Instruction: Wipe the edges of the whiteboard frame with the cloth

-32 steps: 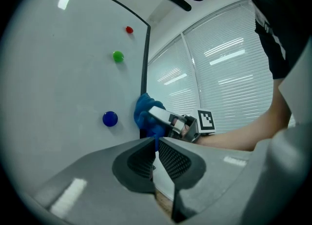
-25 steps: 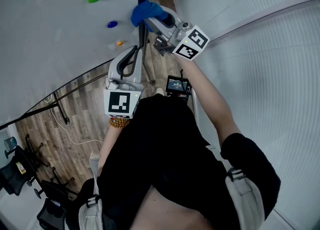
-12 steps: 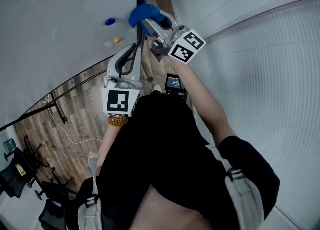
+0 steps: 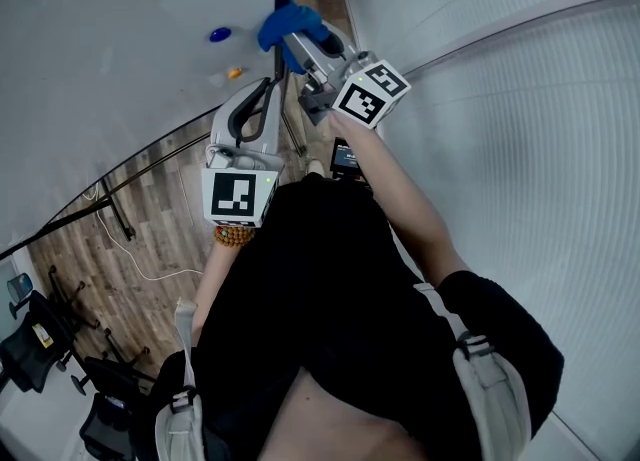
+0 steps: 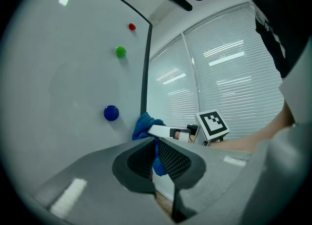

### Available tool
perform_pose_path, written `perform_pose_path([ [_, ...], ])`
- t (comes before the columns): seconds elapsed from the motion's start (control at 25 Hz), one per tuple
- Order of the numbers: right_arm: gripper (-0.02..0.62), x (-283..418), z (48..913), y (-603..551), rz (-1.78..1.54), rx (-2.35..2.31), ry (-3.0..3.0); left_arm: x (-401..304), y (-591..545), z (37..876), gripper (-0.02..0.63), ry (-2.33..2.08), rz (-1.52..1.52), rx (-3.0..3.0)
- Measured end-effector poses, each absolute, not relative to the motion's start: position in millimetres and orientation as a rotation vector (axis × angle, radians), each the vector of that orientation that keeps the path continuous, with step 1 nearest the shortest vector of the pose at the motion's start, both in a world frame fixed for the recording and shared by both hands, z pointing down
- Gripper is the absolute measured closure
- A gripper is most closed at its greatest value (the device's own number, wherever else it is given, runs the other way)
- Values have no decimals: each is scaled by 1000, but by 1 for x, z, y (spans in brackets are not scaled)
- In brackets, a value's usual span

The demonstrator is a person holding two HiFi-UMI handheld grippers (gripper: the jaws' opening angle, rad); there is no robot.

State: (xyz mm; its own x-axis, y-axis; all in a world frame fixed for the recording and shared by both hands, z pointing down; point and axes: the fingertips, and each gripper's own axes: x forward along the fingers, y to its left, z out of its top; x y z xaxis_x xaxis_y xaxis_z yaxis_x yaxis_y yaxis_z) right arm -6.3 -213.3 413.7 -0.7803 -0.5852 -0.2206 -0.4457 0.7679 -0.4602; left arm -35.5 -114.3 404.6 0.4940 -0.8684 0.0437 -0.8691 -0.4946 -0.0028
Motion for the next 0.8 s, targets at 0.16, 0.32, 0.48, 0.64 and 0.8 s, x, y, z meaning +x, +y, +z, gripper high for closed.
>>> perform_pose_path([
  [0.16, 494, -8, 421, -213, -560, -783, 2648, -38, -115, 408, 494, -1578, 77, 2692],
  [0.32, 494, -9, 433, -213, -618, -773, 2692, -37, -115, 409, 494, -1575, 74, 2689],
  [0.48, 497, -11, 439, -212, -640, -768, 2712, -37, -114, 410, 494, -1573, 75, 2685],
  [0.64, 497, -11, 442, -210, -676, -765, 2714, -39, -113, 411, 494, -1578, 70, 2677],
  [0.8, 499, -10, 446, -214, -712, -758, 2723, -39, -116, 409, 494, -1576, 56, 2670],
])
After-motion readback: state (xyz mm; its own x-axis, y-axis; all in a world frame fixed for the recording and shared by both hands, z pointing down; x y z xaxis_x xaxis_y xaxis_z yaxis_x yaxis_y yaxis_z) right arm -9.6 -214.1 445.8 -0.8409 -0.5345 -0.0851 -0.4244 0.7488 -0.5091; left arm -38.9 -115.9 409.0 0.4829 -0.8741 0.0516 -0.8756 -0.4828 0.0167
